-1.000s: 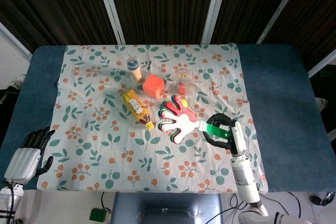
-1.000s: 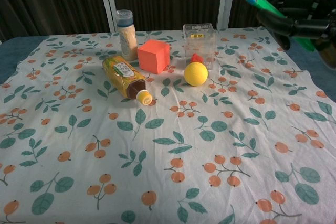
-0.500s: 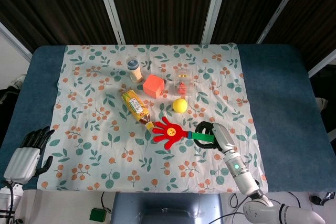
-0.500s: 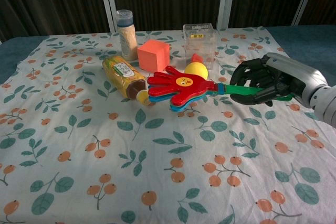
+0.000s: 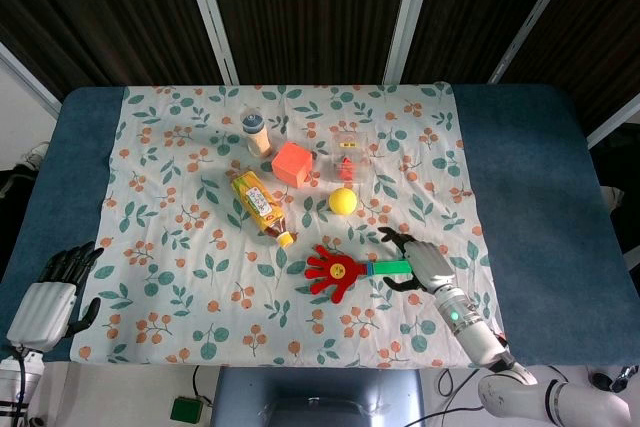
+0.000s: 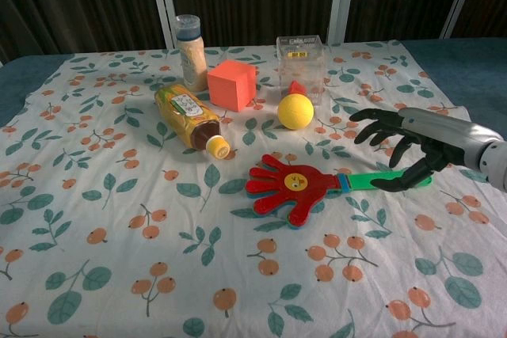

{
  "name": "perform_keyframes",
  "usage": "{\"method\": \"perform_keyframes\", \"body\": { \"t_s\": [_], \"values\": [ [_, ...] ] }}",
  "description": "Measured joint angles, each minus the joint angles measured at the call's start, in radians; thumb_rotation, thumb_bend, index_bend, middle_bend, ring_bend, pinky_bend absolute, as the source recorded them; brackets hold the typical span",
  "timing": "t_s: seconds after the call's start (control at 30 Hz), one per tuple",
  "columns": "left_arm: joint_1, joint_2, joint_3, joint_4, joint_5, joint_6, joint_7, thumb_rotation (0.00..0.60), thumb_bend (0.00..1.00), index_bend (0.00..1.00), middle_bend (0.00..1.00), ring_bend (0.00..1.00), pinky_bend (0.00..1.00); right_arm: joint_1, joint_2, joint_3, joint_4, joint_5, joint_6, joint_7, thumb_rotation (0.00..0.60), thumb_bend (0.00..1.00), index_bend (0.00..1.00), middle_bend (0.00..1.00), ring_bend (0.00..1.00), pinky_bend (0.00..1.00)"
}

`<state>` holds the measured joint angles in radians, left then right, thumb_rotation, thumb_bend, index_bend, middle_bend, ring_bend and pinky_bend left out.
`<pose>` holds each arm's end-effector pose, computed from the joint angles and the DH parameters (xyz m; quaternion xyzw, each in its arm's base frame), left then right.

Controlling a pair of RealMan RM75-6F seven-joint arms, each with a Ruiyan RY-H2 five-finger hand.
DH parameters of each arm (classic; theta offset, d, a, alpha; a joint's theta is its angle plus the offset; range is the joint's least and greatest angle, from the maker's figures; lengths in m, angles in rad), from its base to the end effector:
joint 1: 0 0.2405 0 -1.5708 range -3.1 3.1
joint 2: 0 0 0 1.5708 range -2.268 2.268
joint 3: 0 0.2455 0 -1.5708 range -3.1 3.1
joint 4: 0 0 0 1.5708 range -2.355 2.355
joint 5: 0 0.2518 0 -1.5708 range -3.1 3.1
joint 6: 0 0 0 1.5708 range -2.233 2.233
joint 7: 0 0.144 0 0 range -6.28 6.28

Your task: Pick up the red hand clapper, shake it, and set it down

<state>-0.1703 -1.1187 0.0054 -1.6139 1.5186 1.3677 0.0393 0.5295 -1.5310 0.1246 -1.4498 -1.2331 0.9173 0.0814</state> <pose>-0.3111 0.1949 0.0923 -0.6563 -0.3924 -0.3518 0.5399 -0.2154 -0.2979 -0.0627 0.6512 -0.5534 0.3814 0.3525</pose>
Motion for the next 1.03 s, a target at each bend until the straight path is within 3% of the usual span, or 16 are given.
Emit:
{"method": "perform_keyframes", "body": {
  "t_s": [0.1, 0.27, 0.47, 0.57, 0.8, 1.03],
  "values": [
    [0.000, -0.001, -0.001, 0.003, 0.000, 0.003, -0.006, 0.600, 0.46, 0.00, 0.00, 0.00, 0.09, 0.004, 0.054, -0.006, -0.048, 0.021, -0.023, -0.033, 0.600, 0.27, 0.00, 0.01, 0.00, 0.17],
    [0.002, 0.001, -0.004, 0.003, 0.000, 0.009, -0.010, 0.600, 0.46, 0.00, 0.00, 0.00, 0.09, -0.020, 0.154, -0.013, -0.149, 0.023, 0.027, -0.085, 0.600, 0.27, 0.00, 0.00, 0.00, 0.16],
    [0.015, 0.009, -0.004, -0.002, 0.014, 0.046, -0.021, 0.600, 0.46, 0.00, 0.00, 0.00, 0.09, -0.130, 0.275, -0.074, -0.267, -0.086, 0.237, -0.145, 0.600, 0.26, 0.00, 0.00, 0.00, 0.00],
    [0.027, 0.011, -0.007, 0.002, 0.017, 0.073, -0.032, 0.600, 0.46, 0.00, 0.00, 0.00, 0.09, -0.211, 0.338, -0.115, -0.303, -0.149, 0.376, -0.203, 0.600, 0.24, 0.00, 0.00, 0.00, 0.00],
    [0.039, -0.021, -0.033, 0.034, 0.019, 0.121, -0.046, 0.600, 0.47, 0.00, 0.00, 0.00, 0.09, -0.428, 0.362, -0.127, -0.258, -0.188, 0.721, -0.247, 0.600, 0.20, 0.00, 0.00, 0.00, 0.00],
    [0.037, -0.047, -0.038, 0.042, 0.034, 0.137, 0.005, 0.600, 0.48, 0.00, 0.00, 0.00, 0.09, -0.484, 0.393, -0.120, -0.217, -0.241, 0.784, -0.202, 0.600, 0.20, 0.00, 0.00, 0.00, 0.00]
  ]
}}
